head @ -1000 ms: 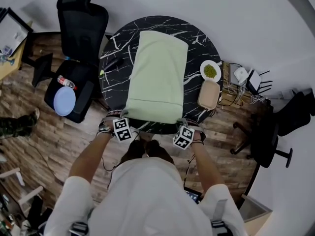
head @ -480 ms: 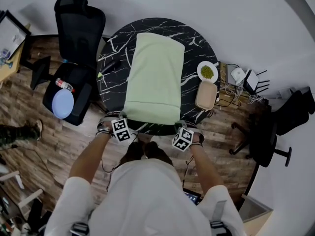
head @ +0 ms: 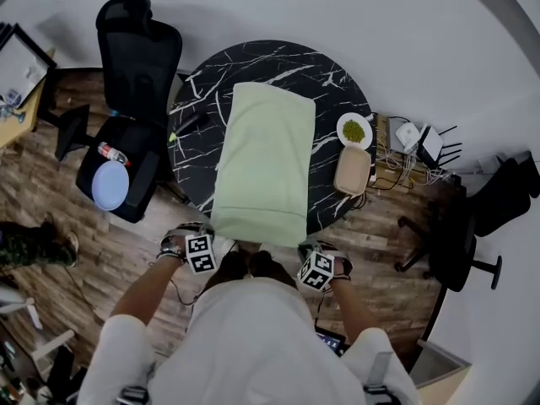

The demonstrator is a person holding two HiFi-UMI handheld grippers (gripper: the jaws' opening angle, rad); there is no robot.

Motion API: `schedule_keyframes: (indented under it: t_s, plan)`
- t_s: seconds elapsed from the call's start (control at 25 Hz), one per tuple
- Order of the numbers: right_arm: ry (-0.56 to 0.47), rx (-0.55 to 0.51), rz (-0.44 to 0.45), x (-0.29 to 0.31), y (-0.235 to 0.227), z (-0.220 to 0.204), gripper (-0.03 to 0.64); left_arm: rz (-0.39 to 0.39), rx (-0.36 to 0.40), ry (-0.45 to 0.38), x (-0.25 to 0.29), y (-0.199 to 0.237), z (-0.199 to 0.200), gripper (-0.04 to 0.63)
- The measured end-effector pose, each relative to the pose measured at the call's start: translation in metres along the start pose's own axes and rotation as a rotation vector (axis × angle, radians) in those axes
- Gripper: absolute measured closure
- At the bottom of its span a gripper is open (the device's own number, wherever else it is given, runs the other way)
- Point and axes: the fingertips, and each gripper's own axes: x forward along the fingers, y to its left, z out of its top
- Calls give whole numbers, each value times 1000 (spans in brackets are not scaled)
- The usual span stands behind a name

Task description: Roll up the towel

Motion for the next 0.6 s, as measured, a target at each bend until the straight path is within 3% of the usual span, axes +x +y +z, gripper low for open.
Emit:
schedule_keyframes:
  t_s: [0.2, 0.32, 0.44, 0.6]
  plan:
    - [21, 21, 111, -6, 52, -17, 611, -94, 59, 5, -8, -55, -6, 586]
    - [11, 41, 125, -9, 63, -17, 611, -113, 57, 2, -9, -66, -7, 586]
    - [-21, 58, 91, -23, 47, -8, 611, -88, 37, -5, -18, -51, -2, 586]
    - [-108, 157, 49, -51, 2, 11, 611, -8, 10, -29, -40, -4, 8, 585]
